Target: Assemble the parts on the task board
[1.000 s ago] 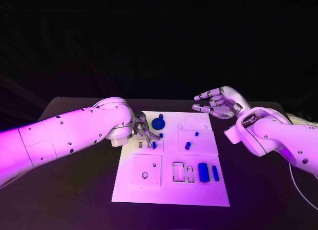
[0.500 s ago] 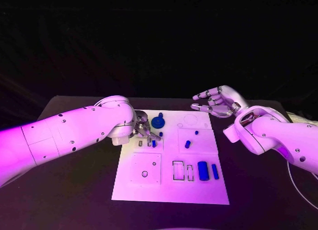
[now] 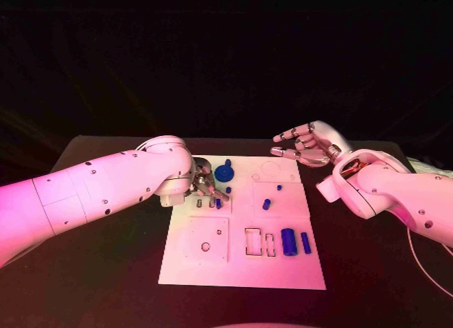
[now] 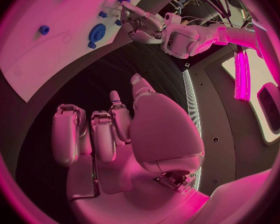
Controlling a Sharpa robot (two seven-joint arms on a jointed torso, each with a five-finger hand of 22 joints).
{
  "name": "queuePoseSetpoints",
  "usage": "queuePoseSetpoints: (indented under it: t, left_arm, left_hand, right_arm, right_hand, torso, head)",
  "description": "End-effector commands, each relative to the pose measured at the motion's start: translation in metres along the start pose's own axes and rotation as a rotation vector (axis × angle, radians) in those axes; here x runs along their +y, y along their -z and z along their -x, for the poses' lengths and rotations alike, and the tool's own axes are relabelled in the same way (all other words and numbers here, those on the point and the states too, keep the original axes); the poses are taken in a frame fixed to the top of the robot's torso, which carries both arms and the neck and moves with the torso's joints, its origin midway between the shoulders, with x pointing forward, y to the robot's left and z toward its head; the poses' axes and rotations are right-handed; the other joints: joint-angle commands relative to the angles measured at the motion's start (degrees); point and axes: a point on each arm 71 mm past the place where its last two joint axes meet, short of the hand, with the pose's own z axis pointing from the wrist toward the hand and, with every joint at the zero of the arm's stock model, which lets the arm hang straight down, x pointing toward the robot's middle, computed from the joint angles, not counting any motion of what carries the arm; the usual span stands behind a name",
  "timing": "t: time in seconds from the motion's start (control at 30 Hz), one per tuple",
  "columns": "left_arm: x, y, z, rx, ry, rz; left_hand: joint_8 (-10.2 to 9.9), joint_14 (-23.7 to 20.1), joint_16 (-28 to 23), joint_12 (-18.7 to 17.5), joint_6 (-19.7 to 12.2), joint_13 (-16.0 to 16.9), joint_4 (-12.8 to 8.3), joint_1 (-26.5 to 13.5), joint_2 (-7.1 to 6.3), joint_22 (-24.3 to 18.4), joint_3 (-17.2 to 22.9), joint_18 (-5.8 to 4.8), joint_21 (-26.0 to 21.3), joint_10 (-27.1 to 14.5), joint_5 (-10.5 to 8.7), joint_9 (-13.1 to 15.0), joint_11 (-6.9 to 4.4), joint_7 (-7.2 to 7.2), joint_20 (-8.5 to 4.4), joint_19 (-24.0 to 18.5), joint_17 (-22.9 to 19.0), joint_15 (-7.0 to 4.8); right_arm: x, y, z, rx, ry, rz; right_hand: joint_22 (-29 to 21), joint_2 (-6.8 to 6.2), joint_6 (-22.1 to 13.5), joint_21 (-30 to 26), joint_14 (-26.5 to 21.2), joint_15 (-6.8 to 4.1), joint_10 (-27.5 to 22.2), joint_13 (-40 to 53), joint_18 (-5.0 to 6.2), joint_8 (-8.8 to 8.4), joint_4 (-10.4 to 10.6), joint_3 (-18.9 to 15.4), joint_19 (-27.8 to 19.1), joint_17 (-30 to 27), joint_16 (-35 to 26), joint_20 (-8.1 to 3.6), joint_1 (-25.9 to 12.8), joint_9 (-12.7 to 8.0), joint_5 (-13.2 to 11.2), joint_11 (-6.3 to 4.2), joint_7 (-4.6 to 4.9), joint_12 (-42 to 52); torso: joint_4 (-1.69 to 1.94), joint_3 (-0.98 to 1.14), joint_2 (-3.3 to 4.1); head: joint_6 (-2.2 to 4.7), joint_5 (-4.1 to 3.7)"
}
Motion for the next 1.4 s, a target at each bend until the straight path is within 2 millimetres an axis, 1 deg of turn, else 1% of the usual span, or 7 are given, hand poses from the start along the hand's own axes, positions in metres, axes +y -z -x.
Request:
queuePoseSetpoints:
  t: [0.03,0.47,0.93,1.03,1.1,1.13,1.4]
  left_arm:
    - [-0.0011,-0.0004,-0.0018,0.021,-0.02,0.001]
    - [-0.0026,-0.0021,-0.003,0.029,-0.026,0.0]
    - [-0.005,-0.0025,-0.0033,0.022,-0.01,-0.013]
    - [-0.0052,-0.0022,-0.0039,0.027,0.002,-0.02]
    - [-0.0048,-0.0017,-0.0044,0.031,0.01,-0.024]
    - [-0.0044,-0.0013,-0.0046,0.031,0.013,-0.025]
    - [-0.0004,0.0037,-0.0025,-0.012,0.059,-0.051]
  left_hand:
    - [0.43,5.94,0.17,0.37,-0.4,0.11,-0.13,0.85,0.15,0.11,-0.22,-0.92,0.22,0.36,0.0,0.2,0.06,0.04,-0.21,0.75,15.1,-0.38]
    - [0.88,5.94,0.17,0.37,-1.04,0.26,-0.81,4.14,1.26,0.38,0.98,-0.93,0.3,0.37,0.22,1.64,-0.03,-0.05,-0.26,0.72,15.1,-0.45]
    - [-0.08,5.94,0.17,-0.57,-3.05,-0.01,-5.7,15.01,2.78,0.56,11.33,-0.9,0.23,-0.26,1.64,2.91,-0.68,-0.65,-0.88,0.56,15.1,-1.09]
    - [-0.55,5.94,0.17,-1.41,-3.64,-0.55,-6.69,16.71,0.63,0.44,17.24,-0.88,0.07,-0.65,3.16,3.21,-0.34,-0.17,-0.84,0.42,15.1,-0.91]
    - [-0.39,5.94,0.17,-1.99,-3.62,-0.94,-5.84,13.93,-5.36,0.48,30.26,-0.85,-0.1,-0.2,3.55,4.55,0.25,0.17,-0.19,0.29,15.1,-0.88]
    - [-0.13,5.94,0.17,-2.06,-3.61,-0.98,-5.9,12.64,-6.68,0.49,33.54,-0.79,-0.14,-0.16,3.46,5.09,0.27,0.18,-0.39,0.27,15.1,-0.61]
    - [0.9,5.94,0.17,-2.04,-3.74,-0.89,-8.32,8.29,-10.17,0.88,43.26,-0.85,-0.15,0.28,3.15,7.25,0.06,0.26,-0.24,0.36,15.1,-0.46]
  right_arm:
    - [0.0002,-0.0002,-0.0022,0.019,0.007,0.003]
    - [-0.0004,-0.0003,-0.0025,0.021,0.007,0.001]
    - [-0.0007,-0.0008,-0.0046,0.03,0.004,0.001]
    - [-0.0009,-0.0009,-0.0052,0.032,0.004,0.0]
    - [-0.0011,-0.0009,-0.0054,0.034,0.004,0.0]
    - [-0.0012,-0.0009,-0.0055,0.034,0.004,-0.001]
    - [-0.0019,-0.0011,-0.0062,0.037,0.003,-0.004]
  right_hand:
    - [-0.05,0.48,0.4,-0.16,5.19,0.05,-0.17,4.28,0.35,0.29,0.14,-0.34,-0.48,12.12,-0.21,-0.07,0.08,0.09,0.29,-0.26,-0.12,-0.36]
    - [-0.09,0.56,0.41,-0.19,5.2,0.04,-0.17,4.28,0.36,0.28,0.13,-0.37,-0.5,12.14,-0.2,-0.08,0.11,0.1,0.33,-0.27,-0.12,-0.36]
    - [-0.11,0.61,0.4,-0.21,5.18,0.03,-0.18,4.26,0.36,0.27,0.11,-0.37,-0.51,12.08,-0.24,-0.09,0.14,0.1,0.36,-0.27,-0.12,-0.38]
    - [-0.1,0.68,0.4,-0.21,5.18,0.02,-0.14,4.3,0.36,0.26,0.08,-0.38,-0.5,12.1,-0.24,-0.1,0.21,0.1,0.42,-0.28,-0.13,-0.32]
    - [-0.1,0.68,0.4,-0.21,5.18,0.02,-0.14,4.3,0.36,0.26,0.08,-0.38,-0.5,12.1,-0.24,-0.1,0.21,0.1,0.42,-0.28,-0.13,-0.32]
    - [-0.1,0.68,0.4,-0.21,5.18,0.02,-0.14,4.3,0.36,0.26,0.08,-0.38,-0.5,12.1,-0.24,-0.1,0.21,0.1,0.42,-0.28,-0.13,-0.32]
    - [-0.11,0.71,0.39,-0.21,5.18,0.01,-0.16,4.27,0.36,0.26,0.06,-0.39,-0.5,12.09,-0.25,-0.1,0.23,0.1,0.46,-0.29,-0.13,-0.36]
  torso:
    - [0.03,0.03,0.0]
    - [0.02,0.0,0.03]
    - [0.02,0.05,0.04]
    - [0.03,0.04,0.04]
    - [0.07,0.04,0.03]
    - [0.08,0.04,0.03]
    - [0.14,0.11,0.02]
  head:
    - [-0.06,0.01]
    - [-0.28,-0.03]
    - [-0.5,0.03]
    - [-0.54,0.07]
    - [-0.57,-0.05]
    - [-0.57,-0.08]
    - [-0.6,-0.05]
